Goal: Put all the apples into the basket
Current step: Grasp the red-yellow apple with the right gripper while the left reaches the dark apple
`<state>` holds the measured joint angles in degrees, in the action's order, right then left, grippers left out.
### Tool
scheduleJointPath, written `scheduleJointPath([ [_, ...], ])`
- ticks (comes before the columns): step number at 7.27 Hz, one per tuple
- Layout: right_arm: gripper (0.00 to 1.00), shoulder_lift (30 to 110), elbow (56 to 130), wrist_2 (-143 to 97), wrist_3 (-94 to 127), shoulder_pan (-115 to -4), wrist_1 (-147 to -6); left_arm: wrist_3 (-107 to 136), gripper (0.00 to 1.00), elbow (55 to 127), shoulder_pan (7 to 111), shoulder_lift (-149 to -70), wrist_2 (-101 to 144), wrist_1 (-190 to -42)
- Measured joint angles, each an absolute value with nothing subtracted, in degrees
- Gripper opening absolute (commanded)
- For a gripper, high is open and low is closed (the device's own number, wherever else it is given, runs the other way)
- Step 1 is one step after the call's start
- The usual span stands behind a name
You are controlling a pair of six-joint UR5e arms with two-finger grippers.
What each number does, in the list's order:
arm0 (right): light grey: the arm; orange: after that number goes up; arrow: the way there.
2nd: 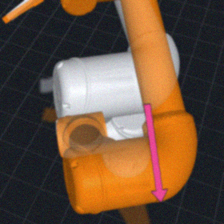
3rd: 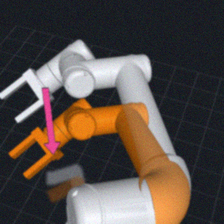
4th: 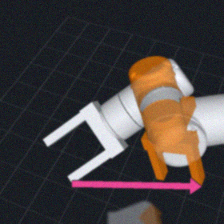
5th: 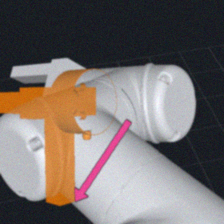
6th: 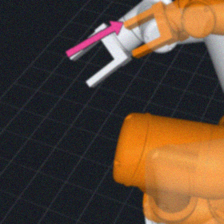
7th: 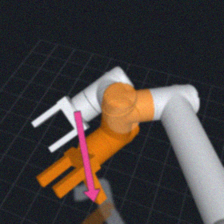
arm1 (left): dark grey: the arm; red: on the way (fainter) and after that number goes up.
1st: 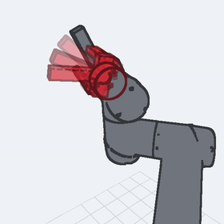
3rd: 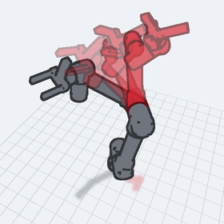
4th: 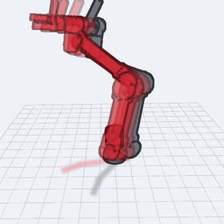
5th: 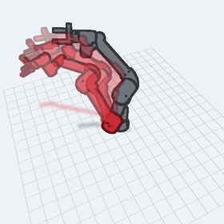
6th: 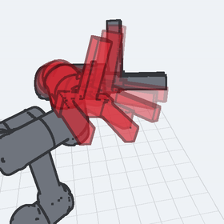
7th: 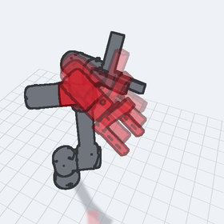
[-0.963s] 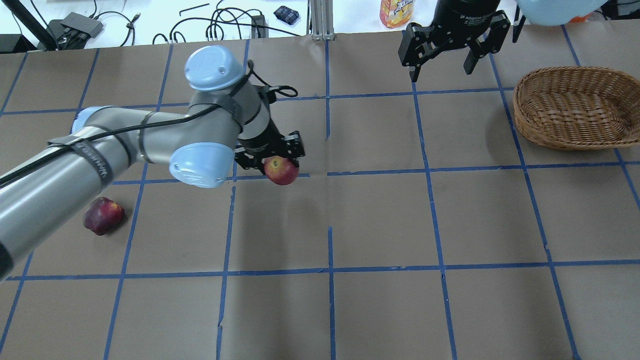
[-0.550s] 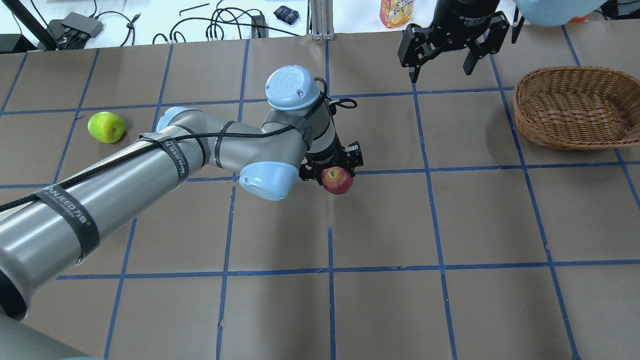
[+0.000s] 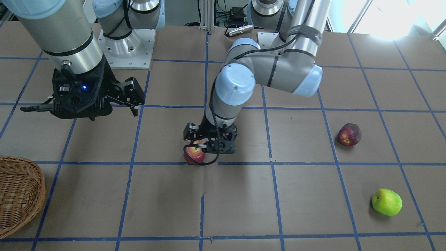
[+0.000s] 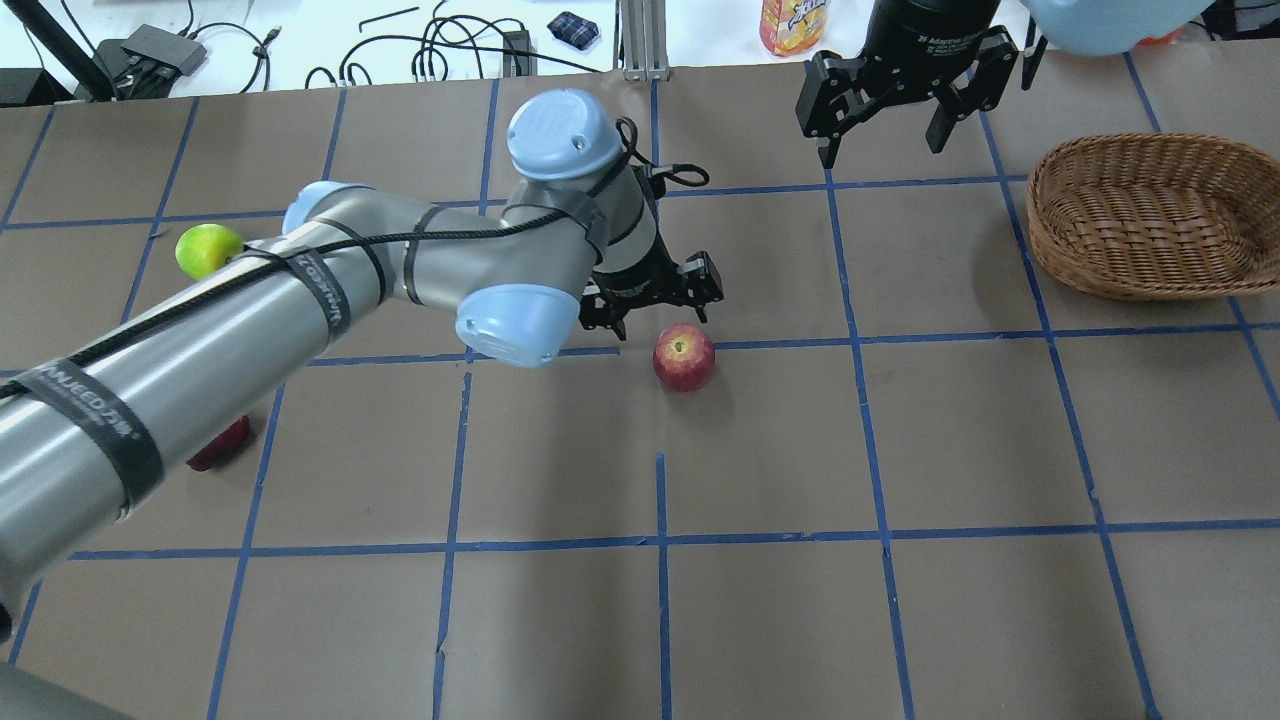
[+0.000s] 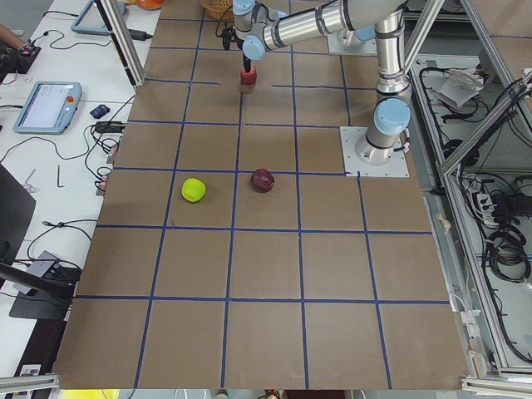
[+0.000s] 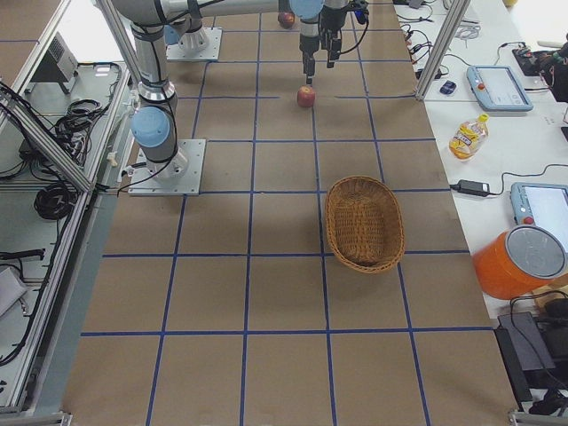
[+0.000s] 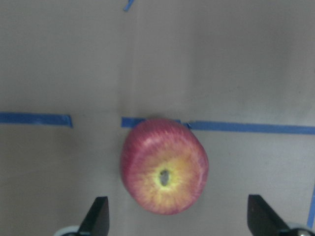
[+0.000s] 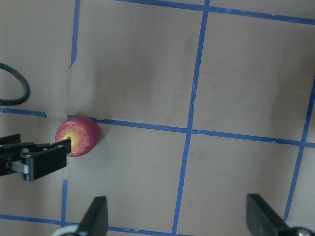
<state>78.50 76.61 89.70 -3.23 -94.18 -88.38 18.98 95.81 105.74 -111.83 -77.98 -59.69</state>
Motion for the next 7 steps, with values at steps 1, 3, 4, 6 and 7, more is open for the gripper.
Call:
scheduleJointPath([
  [1,1.00,78.35,76.63,90.13,-3.40,-94.11,-88.33,8.47,1.00,95.18,99.15,-109.74,-78.20,-65.62],
  [3,1.00,77.29,77.48,90.65,-3.41,-94.82,-88.38,-16.57,1.00,97.65,82.85,-107.18,-78.76,-72.13],
  [4,1.00,76.34,78.77,90.89,-3.19,-96.85,-88.63,-26.79,1.00,98.90,76.39,-106.15,-80.11,-73.08],
  [6,1.00,73.32,84.16,91.14,-0.86,-101.30,-98.12,-42.65,1.00,101.11,68.68,-104.01,-86.96,-74.90],
  [7,1.00,71.86,89.07,91.05,0.91,-103.14,-107.24,-47.09,1.00,102.39,66.23,-102.99,-90.44,-76.13],
])
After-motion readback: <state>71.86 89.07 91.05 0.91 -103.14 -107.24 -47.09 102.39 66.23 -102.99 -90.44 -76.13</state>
